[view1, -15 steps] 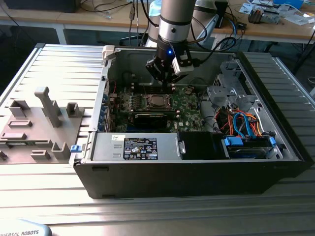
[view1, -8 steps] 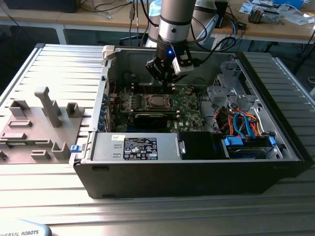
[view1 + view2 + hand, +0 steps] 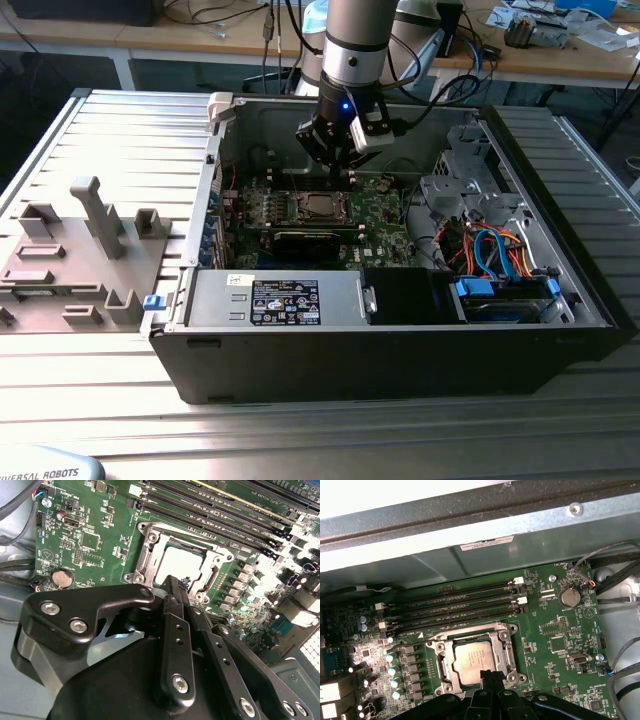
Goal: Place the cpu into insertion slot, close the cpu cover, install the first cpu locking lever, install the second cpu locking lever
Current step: 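Install the first cpu locking lever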
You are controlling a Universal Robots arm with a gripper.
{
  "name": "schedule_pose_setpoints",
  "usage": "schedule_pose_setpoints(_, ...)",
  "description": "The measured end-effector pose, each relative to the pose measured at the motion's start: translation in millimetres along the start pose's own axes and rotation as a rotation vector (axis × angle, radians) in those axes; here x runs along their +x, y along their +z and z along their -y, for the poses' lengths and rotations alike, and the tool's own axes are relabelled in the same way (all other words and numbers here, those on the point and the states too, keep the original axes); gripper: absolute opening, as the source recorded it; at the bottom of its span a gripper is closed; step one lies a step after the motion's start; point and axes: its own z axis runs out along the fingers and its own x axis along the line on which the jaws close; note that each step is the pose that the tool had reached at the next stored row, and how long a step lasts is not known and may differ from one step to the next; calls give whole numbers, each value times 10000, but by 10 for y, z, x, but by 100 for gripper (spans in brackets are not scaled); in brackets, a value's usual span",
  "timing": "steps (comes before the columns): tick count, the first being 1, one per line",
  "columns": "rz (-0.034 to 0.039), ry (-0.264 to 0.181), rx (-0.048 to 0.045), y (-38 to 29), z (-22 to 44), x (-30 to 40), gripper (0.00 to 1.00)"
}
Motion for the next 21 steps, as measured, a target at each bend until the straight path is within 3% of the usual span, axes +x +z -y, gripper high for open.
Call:
schedule_pose_setpoints(6, -9, -223, -36, 0, 0, 0, 11)
schedule_pose_setpoints(21, -12, -630, -26, 0, 0, 0, 11)
